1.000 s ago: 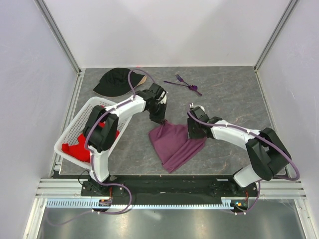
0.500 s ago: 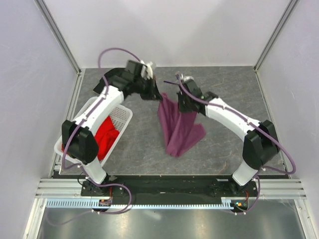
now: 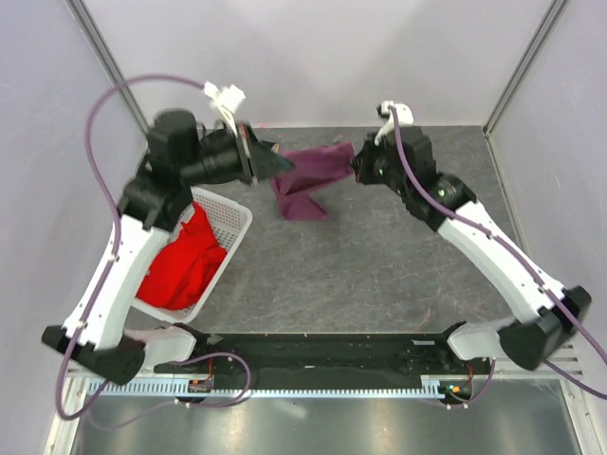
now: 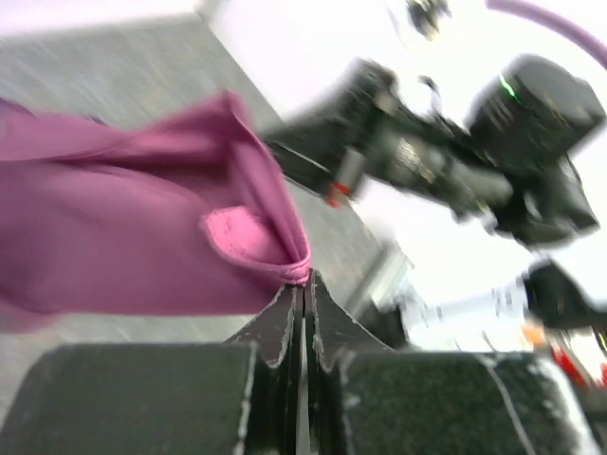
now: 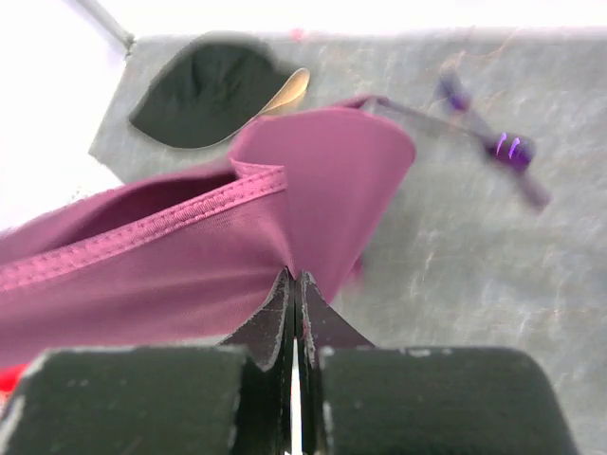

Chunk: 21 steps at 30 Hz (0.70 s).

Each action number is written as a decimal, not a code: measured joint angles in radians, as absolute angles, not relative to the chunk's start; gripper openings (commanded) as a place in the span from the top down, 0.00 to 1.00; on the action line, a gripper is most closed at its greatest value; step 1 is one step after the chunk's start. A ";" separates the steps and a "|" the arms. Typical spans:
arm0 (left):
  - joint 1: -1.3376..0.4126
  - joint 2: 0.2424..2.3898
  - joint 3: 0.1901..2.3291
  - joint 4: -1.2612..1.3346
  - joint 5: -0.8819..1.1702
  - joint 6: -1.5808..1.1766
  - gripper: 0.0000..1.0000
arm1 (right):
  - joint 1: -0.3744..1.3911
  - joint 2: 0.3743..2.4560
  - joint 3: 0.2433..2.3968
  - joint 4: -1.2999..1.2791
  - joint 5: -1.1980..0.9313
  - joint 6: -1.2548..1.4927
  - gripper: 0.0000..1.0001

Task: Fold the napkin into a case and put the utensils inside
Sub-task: Flatten out the crumpled napkin at the center of the board.

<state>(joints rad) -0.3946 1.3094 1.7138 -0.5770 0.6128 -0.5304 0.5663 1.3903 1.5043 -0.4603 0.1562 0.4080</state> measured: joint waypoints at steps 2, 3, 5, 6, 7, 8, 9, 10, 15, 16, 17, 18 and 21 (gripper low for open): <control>-0.484 1.193 1.505 -0.511 0.603 -0.548 0.98 | 0.582 1.310 1.351 -0.414 0.146 0.427 1.00; -0.530 1.145 1.400 -0.498 0.588 -0.560 0.98 | 0.582 1.274 1.279 -0.405 0.137 0.440 1.00; -0.611 1.086 1.198 -0.444 0.546 -0.598 0.98 | 0.579 1.210 1.109 -0.389 0.137 0.467 1.00; -0.649 1.065 1.095 -0.416 0.510 -0.624 0.98 | 0.577 1.193 1.038 -0.390 0.143 0.482 1.00; -0.674 1.053 1.017 -0.402 0.483 -0.653 0.98 | 0.574 1.185 0.972 -0.390 0.148 0.499 1.00; -0.719 1.039 0.909 -0.351 0.432 -0.694 0.98 | 0.572 1.182 0.912 -0.391 0.156 0.519 1.00; -0.760 1.033 0.834 -0.326 0.390 -0.729 0.98 | 0.570 1.182 0.861 -0.398 0.157 0.539 1.00; -0.809 1.033 0.775 -0.299 0.355 -0.762 0.98 | 0.567 1.183 0.818 -0.406 0.157 0.559 1.00; -1.035 1.162 0.746 -0.165 0.218 -0.876 0.98 | 0.520 1.221 0.759 -0.448 0.176 0.648 1.00; -1.077 1.225 0.778 -0.145 0.198 -0.883 0.97 | 0.496 1.228 0.759 -0.453 0.186 0.658 1.00; -1.110 1.288 0.813 -0.125 0.178 -0.886 0.87 | 0.468 1.235 0.759 -0.461 0.199 0.667 1.00; -1.148 1.359 0.861 -0.108 0.162 -0.886 0.77 | 0.444 1.239 0.759 -0.472 0.213 0.670 1.00; -1.219 1.465 0.937 -0.096 0.185 -0.881 0.22 | 0.391 1.247 0.759 -0.480 0.312 0.672 0.89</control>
